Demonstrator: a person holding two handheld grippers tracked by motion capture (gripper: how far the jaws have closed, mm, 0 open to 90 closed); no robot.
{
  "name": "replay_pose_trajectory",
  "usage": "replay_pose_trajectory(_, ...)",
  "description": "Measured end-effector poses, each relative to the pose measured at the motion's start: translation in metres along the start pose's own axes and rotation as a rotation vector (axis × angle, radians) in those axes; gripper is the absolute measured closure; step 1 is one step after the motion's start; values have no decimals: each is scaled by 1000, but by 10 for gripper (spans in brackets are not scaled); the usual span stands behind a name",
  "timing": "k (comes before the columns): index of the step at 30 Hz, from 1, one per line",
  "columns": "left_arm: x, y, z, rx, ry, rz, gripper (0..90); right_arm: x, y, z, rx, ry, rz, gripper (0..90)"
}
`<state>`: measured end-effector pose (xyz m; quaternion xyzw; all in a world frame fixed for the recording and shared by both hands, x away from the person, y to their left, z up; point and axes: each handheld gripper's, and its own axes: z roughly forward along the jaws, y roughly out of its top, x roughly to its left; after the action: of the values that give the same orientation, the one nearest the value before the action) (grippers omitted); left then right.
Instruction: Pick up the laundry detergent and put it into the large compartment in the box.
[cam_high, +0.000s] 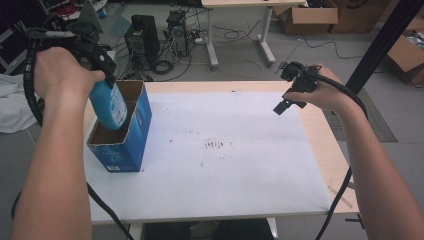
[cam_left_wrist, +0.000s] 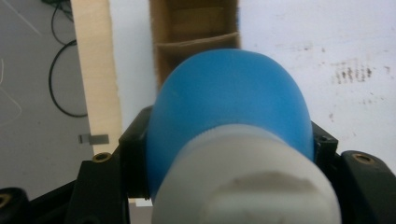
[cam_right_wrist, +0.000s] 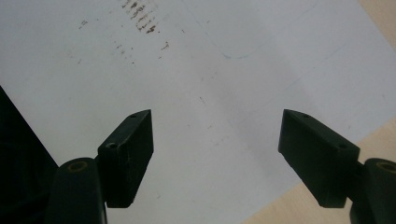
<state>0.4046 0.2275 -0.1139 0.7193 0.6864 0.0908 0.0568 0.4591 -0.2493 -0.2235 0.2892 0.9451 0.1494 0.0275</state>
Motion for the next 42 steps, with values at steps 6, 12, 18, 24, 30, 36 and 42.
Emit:
replay_pose_trajectory(6, 11, -1, 15, -3, 7, -38, 381, -1, -1, -1, -2, -1, 6, 265)
replay_pose_trajectory(12, 13, 0, 29, 7, 1, -43, 381, -2, -2, -1, 1, -2, 8, 265)
replay_pose_trajectory(18, 13, 1, 52, 24, 4, -43, 381, -2, -2, -1, 4, -4, 7, 265)
replay_pose_trajectory(24, 13, 1, 71, 43, 0, -36, 381, -2, -2, 2, 8, -3, 8, 265)
replay_pose_trajectory(30, 12, 0, 96, 77, 2, -26, 381, -2, -2, 3, 12, -3, 6, 265)
replay_pose_trajectory(36, 12, -1, 108, 93, -4, -28, 381, -2, -2, 3, 11, -3, 7, 265)
replay_pose_trajectory(42, 12, -2, 123, 116, -8, -29, 381, -3, -2, 4, 15, -4, 9, 265)
